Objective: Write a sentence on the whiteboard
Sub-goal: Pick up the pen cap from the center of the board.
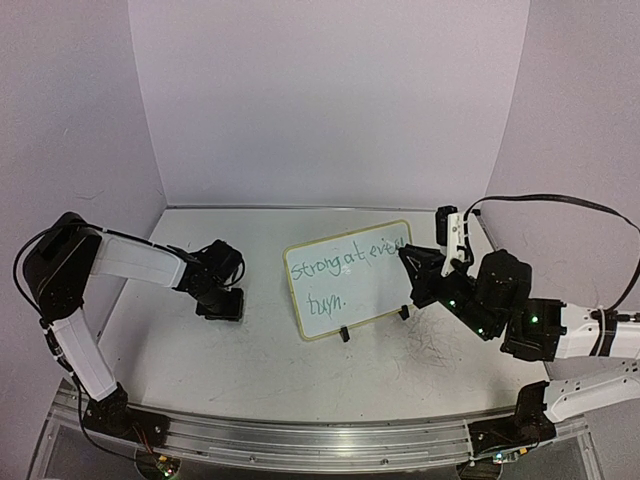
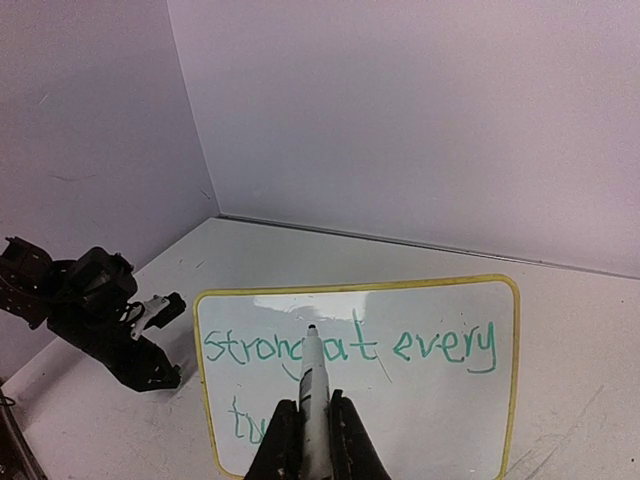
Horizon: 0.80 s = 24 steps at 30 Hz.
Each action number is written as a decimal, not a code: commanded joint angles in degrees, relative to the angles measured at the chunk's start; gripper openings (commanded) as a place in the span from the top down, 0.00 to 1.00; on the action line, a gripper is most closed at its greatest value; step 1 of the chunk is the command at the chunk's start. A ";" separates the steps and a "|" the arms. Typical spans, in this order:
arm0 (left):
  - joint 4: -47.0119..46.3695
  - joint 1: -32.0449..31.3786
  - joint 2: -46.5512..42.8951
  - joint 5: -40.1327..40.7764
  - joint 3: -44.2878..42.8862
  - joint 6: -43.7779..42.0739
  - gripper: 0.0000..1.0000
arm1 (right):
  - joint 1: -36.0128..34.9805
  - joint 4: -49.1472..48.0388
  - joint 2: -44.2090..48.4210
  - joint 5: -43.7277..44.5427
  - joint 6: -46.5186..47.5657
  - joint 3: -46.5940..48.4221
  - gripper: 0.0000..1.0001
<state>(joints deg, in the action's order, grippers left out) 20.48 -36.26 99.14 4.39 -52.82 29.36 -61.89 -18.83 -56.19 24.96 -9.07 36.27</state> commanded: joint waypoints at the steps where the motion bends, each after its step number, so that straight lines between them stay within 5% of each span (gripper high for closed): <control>1: 1.33 -0.74 2.08 3.30 -2.74 -1.15 0.65 | 0.26 -1.65 1.26 0.42 -0.25 -0.22 1.00; 24: 6.99 -3.94 5.82 8.71 -5.25 -0.77 0.84 | 0.26 -2.00 2.45 0.60 -0.68 -1.17 1.00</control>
<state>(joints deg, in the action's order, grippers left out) 24.59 -39.83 103.20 13.02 -57.41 28.52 -61.91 -19.02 -54.88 24.98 -9.11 35.44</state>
